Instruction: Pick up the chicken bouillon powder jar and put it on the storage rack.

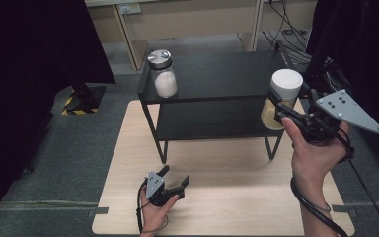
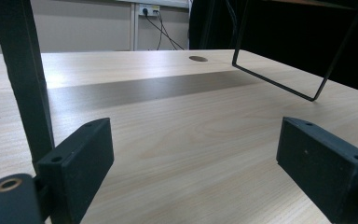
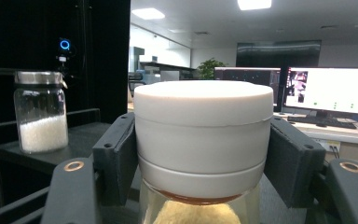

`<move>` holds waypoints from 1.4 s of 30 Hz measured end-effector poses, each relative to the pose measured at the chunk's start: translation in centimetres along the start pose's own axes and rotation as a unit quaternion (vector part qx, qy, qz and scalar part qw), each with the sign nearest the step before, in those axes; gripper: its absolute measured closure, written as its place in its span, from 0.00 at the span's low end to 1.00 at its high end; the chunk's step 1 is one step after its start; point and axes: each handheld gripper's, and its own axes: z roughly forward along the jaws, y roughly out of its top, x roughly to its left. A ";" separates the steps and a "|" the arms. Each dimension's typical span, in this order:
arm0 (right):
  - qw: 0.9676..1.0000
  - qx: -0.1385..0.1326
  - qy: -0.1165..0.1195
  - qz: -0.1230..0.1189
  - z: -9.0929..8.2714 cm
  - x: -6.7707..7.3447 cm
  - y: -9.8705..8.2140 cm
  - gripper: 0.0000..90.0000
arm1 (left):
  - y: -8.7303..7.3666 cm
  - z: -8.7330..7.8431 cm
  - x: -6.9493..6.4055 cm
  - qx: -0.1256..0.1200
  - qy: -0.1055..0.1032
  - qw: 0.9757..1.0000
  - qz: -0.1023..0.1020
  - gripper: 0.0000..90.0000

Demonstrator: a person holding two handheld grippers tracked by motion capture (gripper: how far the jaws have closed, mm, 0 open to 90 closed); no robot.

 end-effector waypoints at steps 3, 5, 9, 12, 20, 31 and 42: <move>1.000 -0.001 0.000 -0.001 0.3 0.0 0.6 0.38 | 0.0 0.0 0.0 0.001 0.000 1.000 0.000 0.11; 1.000 -0.001 0.000 0.001 0.5 -0.1 0.9 0.38 | 0.0 0.0 0.0 0.000 0.000 1.000 0.001 0.12; 1.000 -0.003 -0.003 0.003 1.0 -0.2 1.6 0.38 | 0.0 0.0 0.0 0.000 -0.001 1.000 0.000 0.12; 1.000 -0.003 -0.006 0.004 1.3 -0.2 2.0 0.38 | 0.0 0.0 0.0 -0.001 0.000 1.000 0.000 0.11; 1.000 0.000 -0.011 0.003 2.0 -0.4 2.7 0.38 | 0.0 0.0 0.0 0.000 -0.001 1.000 -0.001 0.11; 1.000 0.008 -0.018 -0.001 3.5 -0.5 3.6 0.38 | -0.1 0.0 0.0 -0.002 0.000 1.000 -0.002 0.12; 0.999 0.023 -0.039 0.004 5.5 -0.7 4.1 0.37 | 0.0 0.0 0.1 -0.001 -0.001 1.000 -0.002 0.11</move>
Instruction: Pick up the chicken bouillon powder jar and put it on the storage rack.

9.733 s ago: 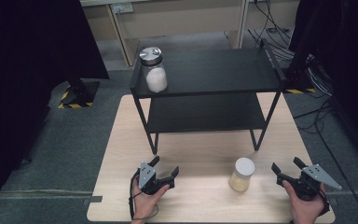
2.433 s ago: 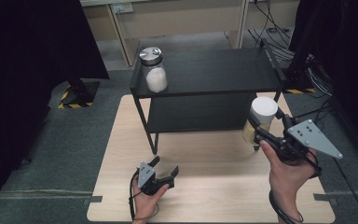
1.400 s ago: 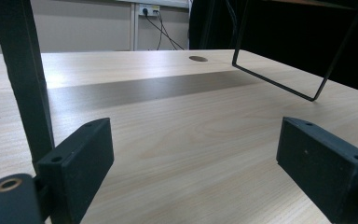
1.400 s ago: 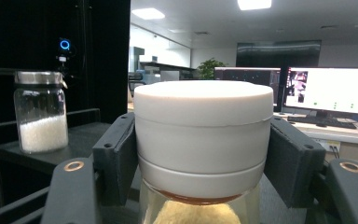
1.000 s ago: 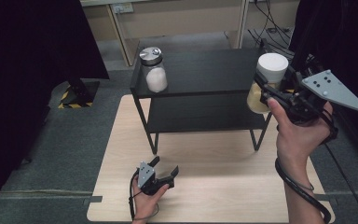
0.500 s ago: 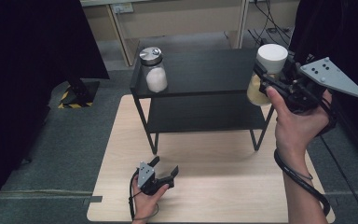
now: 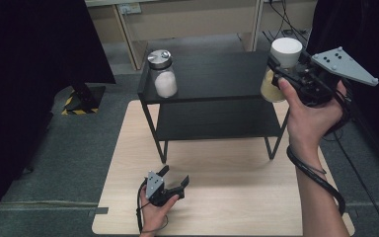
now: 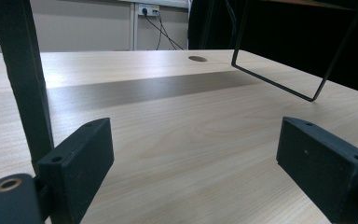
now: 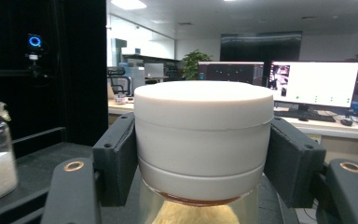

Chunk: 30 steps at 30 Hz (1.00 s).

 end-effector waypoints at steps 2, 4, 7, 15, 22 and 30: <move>1.000 0.003 -0.004 0.000 0.3 0.0 0.1 0.37 | 0.0 0.0 0.0 0.001 -0.001 1.000 0.000 0.12; 1.000 0.003 -0.007 0.001 0.6 -0.1 0.2 0.37 | 0.0 0.0 0.0 0.001 -0.001 1.000 0.001 0.11; 1.000 0.005 -0.011 -0.001 0.9 -0.1 0.3 0.37 | 0.0 0.0 0.0 0.001 -0.001 1.000 0.000 0.11; 1.000 0.009 -0.021 0.003 1.9 -0.1 0.6 0.37 | 0.0 0.0 0.1 0.001 -0.002 1.000 0.000 0.12; 1.000 0.013 -0.025 0.004 2.6 -0.1 0.4 0.37 | 0.1 0.0 0.1 0.002 -0.002 1.000 0.001 0.11; 1.000 0.012 -0.024 0.001 2.9 -0.1 0.1 0.37 | 0.1 0.0 0.1 0.002 -0.003 1.000 0.001 0.11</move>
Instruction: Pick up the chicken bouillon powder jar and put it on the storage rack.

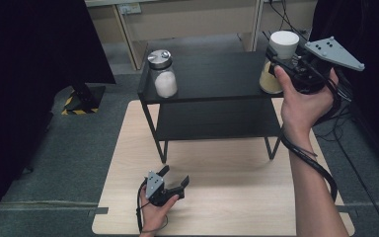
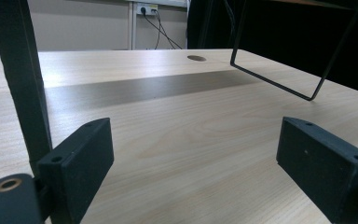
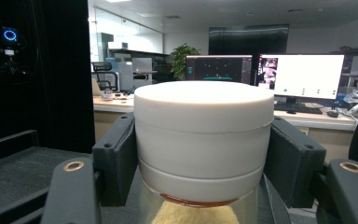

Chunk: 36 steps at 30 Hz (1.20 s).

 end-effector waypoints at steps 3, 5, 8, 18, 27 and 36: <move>1.000 -0.001 0.000 -0.001 0.0 0.0 -0.1 0.37 | 0.0 0.0 0.0 0.001 0.000 1.000 0.002 0.12; 1.000 -0.003 0.000 -0.001 0.1 0.0 -0.2 0.37 | 0.0 0.0 0.0 0.001 0.000 1.000 0.001 0.11; 1.000 -0.003 0.001 0.000 0.1 -0.1 -0.2 0.37 | 0.0 0.0 0.0 0.001 0.000 1.000 0.002 0.11; 1.000 -0.005 0.003 -0.001 -0.1 -0.2 -0.4 0.37 | 0.0 0.0 -0.1 0.000 0.000 1.000 0.004 0.11; 1.000 -0.010 0.004 0.001 -0.1 -0.2 -0.6 0.37 | 0.0 0.0 -0.1 0.001 0.000 1.000 0.003 0.12; 1.000 -0.005 0.007 0.006 -0.2 -0.5 -0.5 0.33 | 0.0 0.0 -0.1 0.000 0.000 1.000 0.003 0.11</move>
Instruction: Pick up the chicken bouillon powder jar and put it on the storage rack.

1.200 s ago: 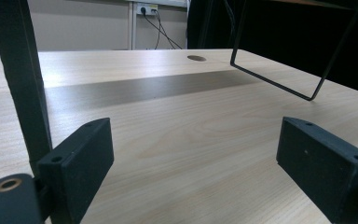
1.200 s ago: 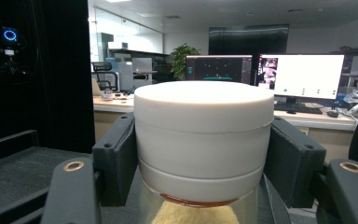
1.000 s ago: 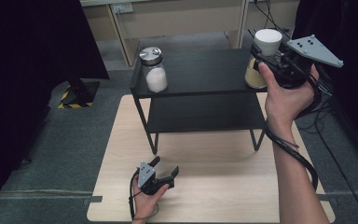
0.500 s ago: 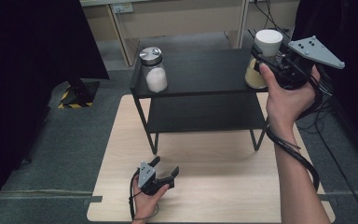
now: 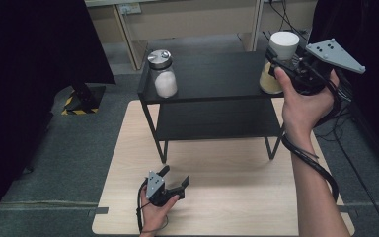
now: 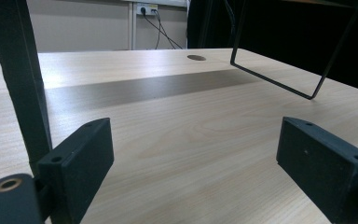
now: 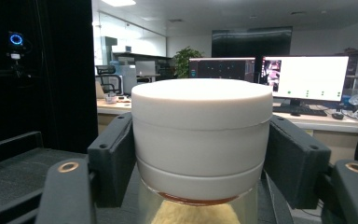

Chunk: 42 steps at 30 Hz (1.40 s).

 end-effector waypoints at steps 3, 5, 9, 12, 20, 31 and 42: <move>1.000 0.006 0.004 0.009 0.0 -0.2 0.2 0.26 | 0.0 0.0 0.0 0.001 0.000 1.000 0.000 0.12; 1.000 0.010 0.006 0.011 0.0 -0.3 0.3 0.21 | 0.0 0.0 0.0 0.000 0.000 1.000 0.000 0.12; 1.000 0.015 0.009 0.013 0.0 -0.4 0.5 0.16 | 0.0 0.0 0.0 0.001 0.000 1.000 0.000 0.11; 1.000 0.017 0.011 0.013 0.0 -0.5 0.6 0.14 | 0.0 0.0 0.0 0.001 0.000 1.000 0.000 0.11; 1.000 0.021 0.020 0.005 -0.4 -0.6 0.4 0.11 | 0.0 0.0 0.0 0.001 0.000 1.000 -0.001 0.11; 1.000 0.011 0.028 -0.005 -1.7 -0.7 -0.6 0.10 | 0.0 0.0 0.0 0.001 0.001 1.000 0.000 0.12; 0.999 -0.002 0.036 -0.012 -3.4 -0.9 -1.9 0.11 | 0.0 0.0 0.0 0.001 0.000 1.000 0.000 0.12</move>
